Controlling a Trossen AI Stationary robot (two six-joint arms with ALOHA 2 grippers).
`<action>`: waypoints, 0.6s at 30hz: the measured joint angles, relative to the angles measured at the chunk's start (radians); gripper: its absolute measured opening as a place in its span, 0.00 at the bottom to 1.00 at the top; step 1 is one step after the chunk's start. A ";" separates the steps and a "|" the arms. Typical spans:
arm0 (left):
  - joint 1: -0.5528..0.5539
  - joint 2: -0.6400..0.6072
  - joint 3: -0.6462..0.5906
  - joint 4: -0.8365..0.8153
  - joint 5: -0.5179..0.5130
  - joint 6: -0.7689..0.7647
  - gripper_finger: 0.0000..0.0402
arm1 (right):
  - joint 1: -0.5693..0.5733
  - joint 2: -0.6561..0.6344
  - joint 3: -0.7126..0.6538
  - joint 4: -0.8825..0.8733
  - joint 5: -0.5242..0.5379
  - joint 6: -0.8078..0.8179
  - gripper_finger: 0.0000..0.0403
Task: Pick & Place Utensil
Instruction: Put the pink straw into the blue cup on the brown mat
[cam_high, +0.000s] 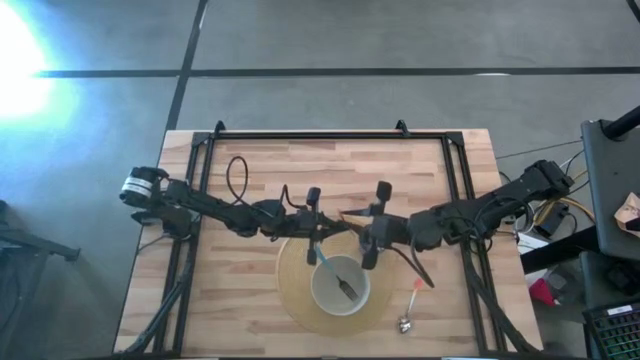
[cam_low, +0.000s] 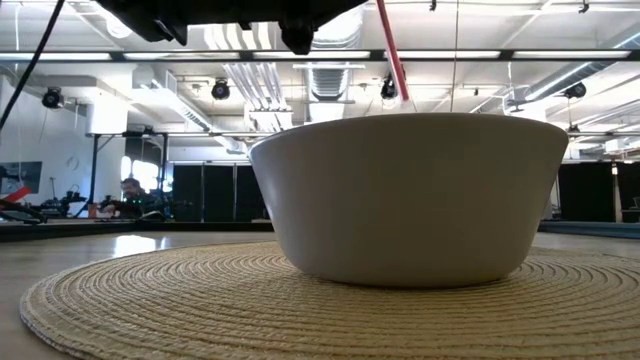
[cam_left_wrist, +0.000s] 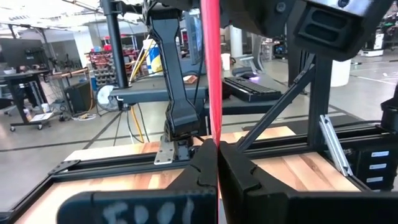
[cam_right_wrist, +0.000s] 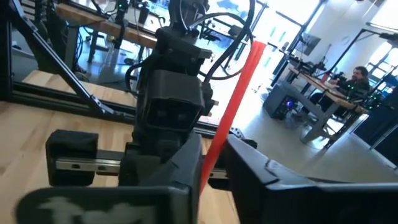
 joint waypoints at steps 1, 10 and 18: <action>0.000 0.000 0.000 -0.001 -0.003 0.000 0.00 | 0.000 0.000 0.000 -0.001 0.000 0.000 0.14; 0.006 0.000 -0.002 0.000 -0.017 0.001 0.00 | 0.000 0.000 -0.001 -0.006 0.000 0.008 0.02; 0.006 0.000 -0.007 -0.007 -0.014 0.000 0.01 | 0.000 0.000 -0.002 -0.028 0.000 0.016 0.02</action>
